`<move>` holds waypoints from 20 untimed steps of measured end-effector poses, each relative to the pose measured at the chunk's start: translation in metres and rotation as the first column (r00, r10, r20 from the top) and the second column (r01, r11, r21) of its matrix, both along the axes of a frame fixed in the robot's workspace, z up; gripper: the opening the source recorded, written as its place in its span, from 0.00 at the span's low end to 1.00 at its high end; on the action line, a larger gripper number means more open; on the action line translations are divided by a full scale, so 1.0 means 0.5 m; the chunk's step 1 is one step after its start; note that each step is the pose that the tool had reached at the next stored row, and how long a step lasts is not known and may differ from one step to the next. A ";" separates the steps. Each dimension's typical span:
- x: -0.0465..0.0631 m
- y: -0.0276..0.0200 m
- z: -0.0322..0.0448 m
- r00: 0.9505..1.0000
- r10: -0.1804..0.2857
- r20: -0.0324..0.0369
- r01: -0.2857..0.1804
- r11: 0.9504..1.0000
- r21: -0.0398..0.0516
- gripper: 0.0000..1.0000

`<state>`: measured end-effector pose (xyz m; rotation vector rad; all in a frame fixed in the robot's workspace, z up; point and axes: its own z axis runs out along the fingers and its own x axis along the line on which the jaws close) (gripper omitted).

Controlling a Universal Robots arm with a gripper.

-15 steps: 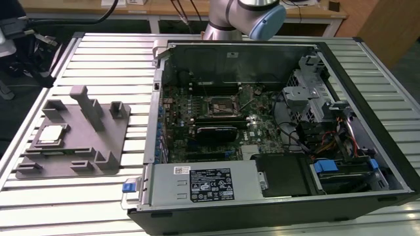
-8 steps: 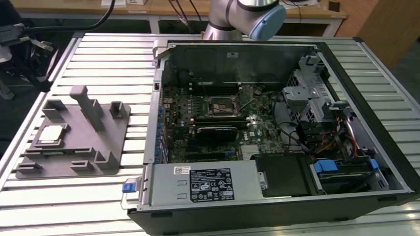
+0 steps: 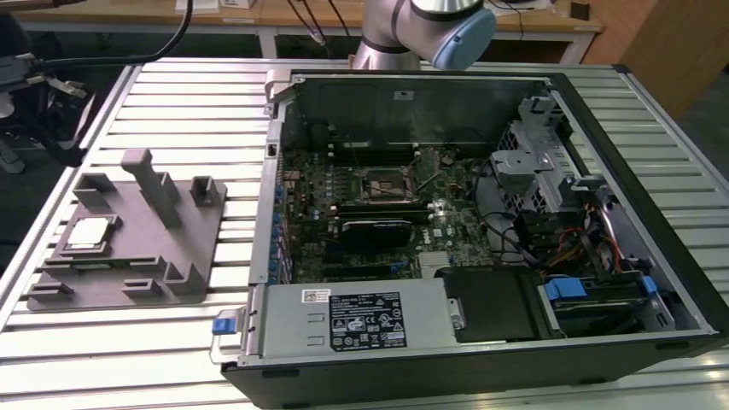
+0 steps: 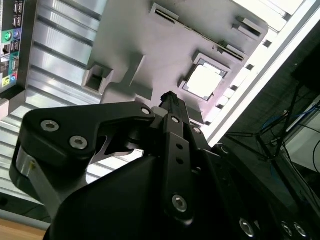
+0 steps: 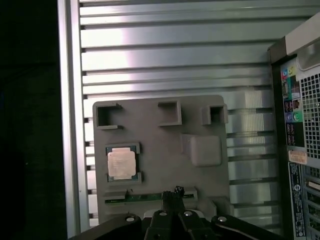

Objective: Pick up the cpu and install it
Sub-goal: 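Reach for the cpu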

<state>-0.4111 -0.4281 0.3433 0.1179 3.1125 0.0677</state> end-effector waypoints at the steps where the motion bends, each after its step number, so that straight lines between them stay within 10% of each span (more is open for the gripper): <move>1: -0.003 0.0000 -0.002 1.000 0.000 0.000 0.000 1.000 0.000 0.11; 20: -0.023 0.0119 -0.036 1.000 0.000 0.000 0.000 1.000 0.000 0.11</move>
